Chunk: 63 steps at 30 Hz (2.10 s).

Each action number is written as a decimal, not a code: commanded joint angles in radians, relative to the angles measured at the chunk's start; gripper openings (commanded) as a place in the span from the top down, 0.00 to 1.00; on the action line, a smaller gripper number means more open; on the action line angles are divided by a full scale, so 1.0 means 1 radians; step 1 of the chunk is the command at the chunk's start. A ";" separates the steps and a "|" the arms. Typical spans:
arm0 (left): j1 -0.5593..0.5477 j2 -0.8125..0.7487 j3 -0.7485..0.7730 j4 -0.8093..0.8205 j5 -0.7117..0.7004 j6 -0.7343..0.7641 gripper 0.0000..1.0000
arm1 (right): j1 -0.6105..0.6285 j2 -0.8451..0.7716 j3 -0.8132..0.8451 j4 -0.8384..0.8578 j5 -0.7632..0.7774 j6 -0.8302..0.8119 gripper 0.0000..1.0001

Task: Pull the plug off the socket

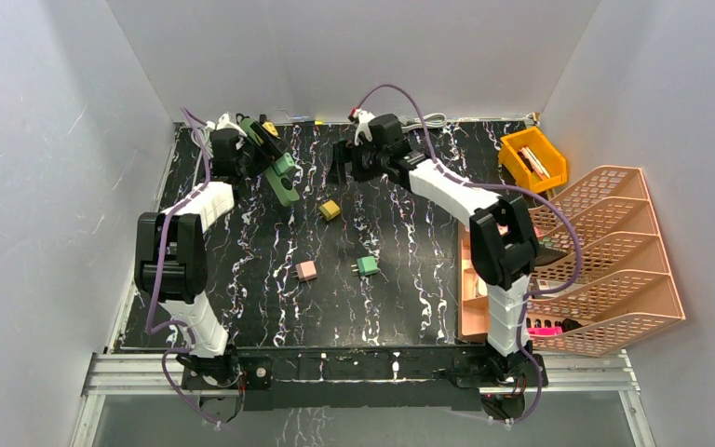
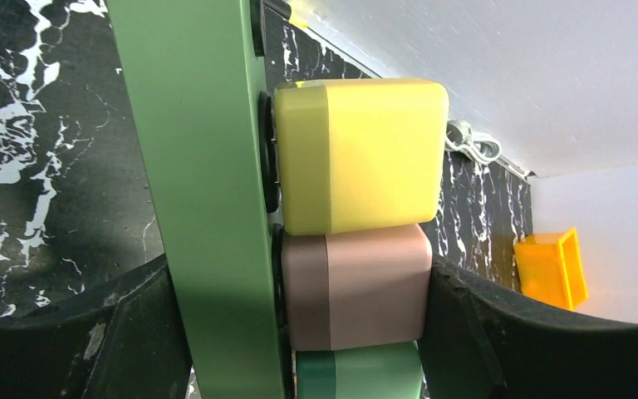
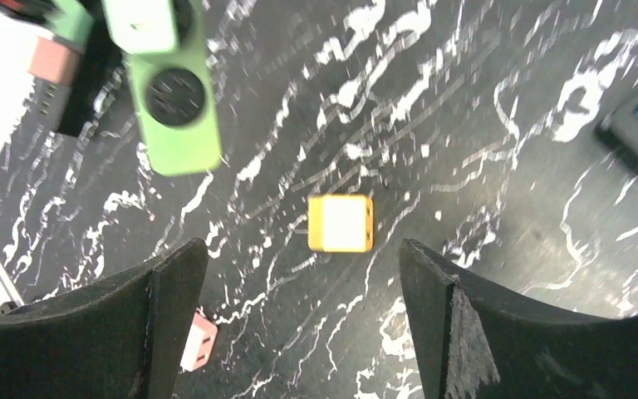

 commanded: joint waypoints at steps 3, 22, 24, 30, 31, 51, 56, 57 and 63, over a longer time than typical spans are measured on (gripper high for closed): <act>0.005 -0.126 -0.012 0.194 0.088 -0.036 1.00 | -0.002 -0.072 -0.045 0.289 -0.038 -0.058 0.08; -0.049 -0.129 -0.025 0.249 0.135 -0.096 1.00 | 0.040 0.049 0.050 0.506 -0.200 0.036 0.10; -0.058 -0.127 -0.024 0.251 0.134 -0.096 1.00 | 0.045 0.070 0.080 0.504 -0.204 0.043 0.11; -0.076 -0.123 -0.020 0.254 0.130 -0.095 1.00 | 0.052 0.163 0.212 0.426 -0.219 0.042 0.21; -0.078 -0.124 -0.019 0.254 0.132 -0.095 1.00 | 0.052 0.174 0.228 0.424 -0.223 0.044 0.25; -0.078 -0.104 0.018 0.100 -0.048 -0.042 1.00 | 0.081 0.007 0.107 0.296 -0.112 -0.081 1.00; -0.078 -0.108 0.014 0.099 -0.064 -0.041 1.00 | -0.074 0.117 0.032 0.888 -0.609 0.048 1.00; -0.079 -0.109 0.017 0.095 -0.067 -0.040 1.00 | -0.059 0.087 0.049 0.666 -0.544 0.048 1.00; -0.078 -0.108 0.029 0.083 -0.072 -0.029 1.00 | 0.123 -0.130 -0.015 0.288 0.176 0.048 1.00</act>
